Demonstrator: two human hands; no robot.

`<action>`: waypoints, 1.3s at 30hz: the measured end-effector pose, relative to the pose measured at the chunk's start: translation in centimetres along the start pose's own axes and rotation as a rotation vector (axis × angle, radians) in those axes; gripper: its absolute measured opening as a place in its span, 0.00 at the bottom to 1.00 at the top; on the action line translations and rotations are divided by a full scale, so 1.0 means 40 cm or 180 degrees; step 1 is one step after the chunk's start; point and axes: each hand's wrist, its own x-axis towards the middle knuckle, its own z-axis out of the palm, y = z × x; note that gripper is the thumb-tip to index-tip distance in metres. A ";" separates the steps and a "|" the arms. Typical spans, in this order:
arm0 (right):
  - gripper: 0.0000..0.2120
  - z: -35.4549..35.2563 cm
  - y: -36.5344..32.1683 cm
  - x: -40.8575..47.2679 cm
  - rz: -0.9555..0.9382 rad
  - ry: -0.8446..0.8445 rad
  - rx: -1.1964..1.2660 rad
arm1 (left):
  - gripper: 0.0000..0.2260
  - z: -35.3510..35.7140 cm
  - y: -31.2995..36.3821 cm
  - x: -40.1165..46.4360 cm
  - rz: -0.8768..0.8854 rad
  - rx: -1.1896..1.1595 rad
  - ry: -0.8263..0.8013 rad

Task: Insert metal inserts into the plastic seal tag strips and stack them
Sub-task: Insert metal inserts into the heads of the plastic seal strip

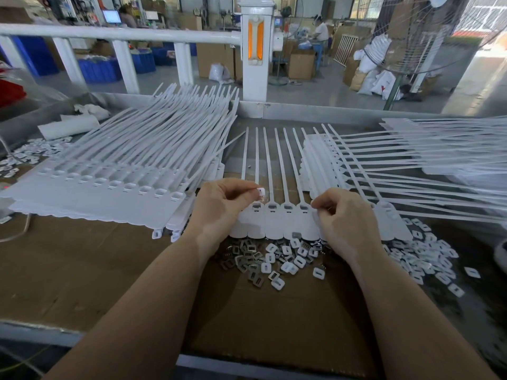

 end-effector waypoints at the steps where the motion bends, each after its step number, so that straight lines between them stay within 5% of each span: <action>1: 0.07 0.000 0.000 0.000 -0.0005 -0.0001 0.0008 | 0.05 0.000 0.000 0.000 -0.0004 0.0008 0.0029; 5: 0.07 -0.001 -0.001 0.000 -0.0010 0.0006 0.0015 | 0.05 -0.003 0.003 0.001 0.0028 0.0294 0.0211; 12: 0.08 -0.001 -0.002 0.001 0.0015 -0.0002 0.0031 | 0.03 0.003 0.002 -0.012 0.0796 0.2371 0.0166; 17: 0.08 0.000 -0.001 0.001 0.0021 -0.0002 0.0020 | 0.04 0.018 0.003 -0.014 0.1194 0.2936 0.0172; 39: 0.07 -0.003 -0.005 -0.003 0.0014 -0.0051 0.0066 | 0.11 0.019 -0.008 -0.025 0.0992 0.3102 -0.0281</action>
